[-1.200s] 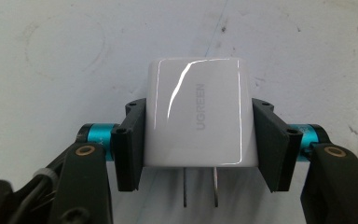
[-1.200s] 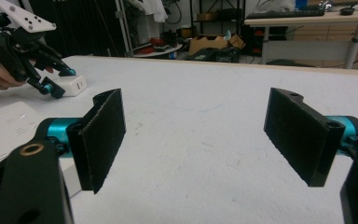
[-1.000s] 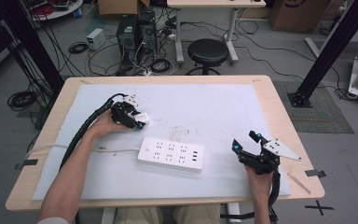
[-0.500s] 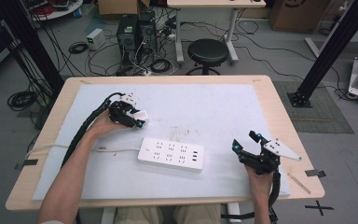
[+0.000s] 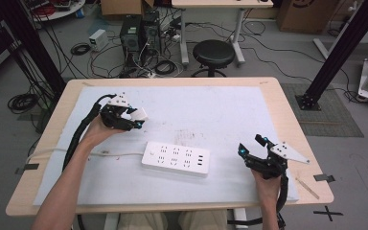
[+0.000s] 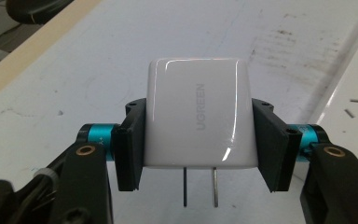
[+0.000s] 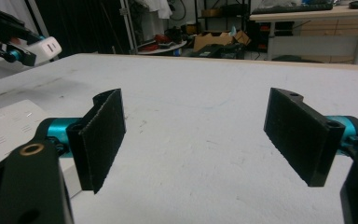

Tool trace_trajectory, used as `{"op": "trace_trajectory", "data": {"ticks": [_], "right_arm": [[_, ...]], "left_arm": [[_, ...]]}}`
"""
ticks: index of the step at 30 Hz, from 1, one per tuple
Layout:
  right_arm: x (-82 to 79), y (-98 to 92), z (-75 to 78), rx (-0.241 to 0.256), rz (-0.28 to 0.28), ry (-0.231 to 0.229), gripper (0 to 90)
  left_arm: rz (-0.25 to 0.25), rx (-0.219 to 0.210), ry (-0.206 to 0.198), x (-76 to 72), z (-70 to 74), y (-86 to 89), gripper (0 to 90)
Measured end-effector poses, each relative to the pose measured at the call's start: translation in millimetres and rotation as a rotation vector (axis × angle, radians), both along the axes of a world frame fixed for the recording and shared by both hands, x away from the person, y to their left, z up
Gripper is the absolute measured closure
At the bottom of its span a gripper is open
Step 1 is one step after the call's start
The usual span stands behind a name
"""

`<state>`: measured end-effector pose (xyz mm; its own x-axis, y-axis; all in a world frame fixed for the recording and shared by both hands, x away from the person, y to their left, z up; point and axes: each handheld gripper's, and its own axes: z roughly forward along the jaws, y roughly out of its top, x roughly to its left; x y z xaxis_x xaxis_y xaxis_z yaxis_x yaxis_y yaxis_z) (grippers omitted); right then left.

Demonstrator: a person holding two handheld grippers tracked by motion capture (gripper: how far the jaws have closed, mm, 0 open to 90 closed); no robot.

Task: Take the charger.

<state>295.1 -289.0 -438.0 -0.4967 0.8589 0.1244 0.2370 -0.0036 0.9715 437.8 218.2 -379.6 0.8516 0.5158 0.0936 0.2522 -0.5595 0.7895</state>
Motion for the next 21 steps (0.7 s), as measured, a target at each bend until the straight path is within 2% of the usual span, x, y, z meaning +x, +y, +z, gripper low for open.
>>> {"op": "trace_trajectory", "data": {"ticks": [2, 3, 7, 11, 13, 19, 21], "right_arm": [[0.0, 0.1, 0.0, 0.0, 0.0, 0.001, 21.0], [0.0, 0.2, 0.0, 0.001, -0.001, 0.002, 21.0], [1.5, -0.3, -0.2, 0.0, -0.001, 0.003, 21.0], [3.8, -0.3, -0.1, 0.003, 0.011, 0.023, 21.0], [3.6, -0.1, -0.1, 0.003, 0.01, 0.021, 20.9], [3.0, -0.4, 0.0, 0.009, 0.001, 0.023, 21.0], [3.1, -0.5, -0.2, 0.005, 0.004, 0.015, 21.0]], "left_arm": [[-0.003, 0.003, -0.004, -3.2, 2.6, 1.4, 42.4], [0.002, -0.012, -0.011, -10.5, 6.1, 2.9, 42.4], [0.021, -0.023, -0.01, -23.4, 11.1, 4.6, 42.4], [0.022, -0.006, -0.015, -36.5, 16.4, 5.2, 42.4], [0.026, -0.017, -0.026, -42.8, 18.6, 4.8, 42.4], [0.021, -0.01, -0.049, -57.2, 24.9, 2.8, 42.4], [0.021, -0.01, -0.049, -57.2, 24.9, 2.8, 42.4]]}}
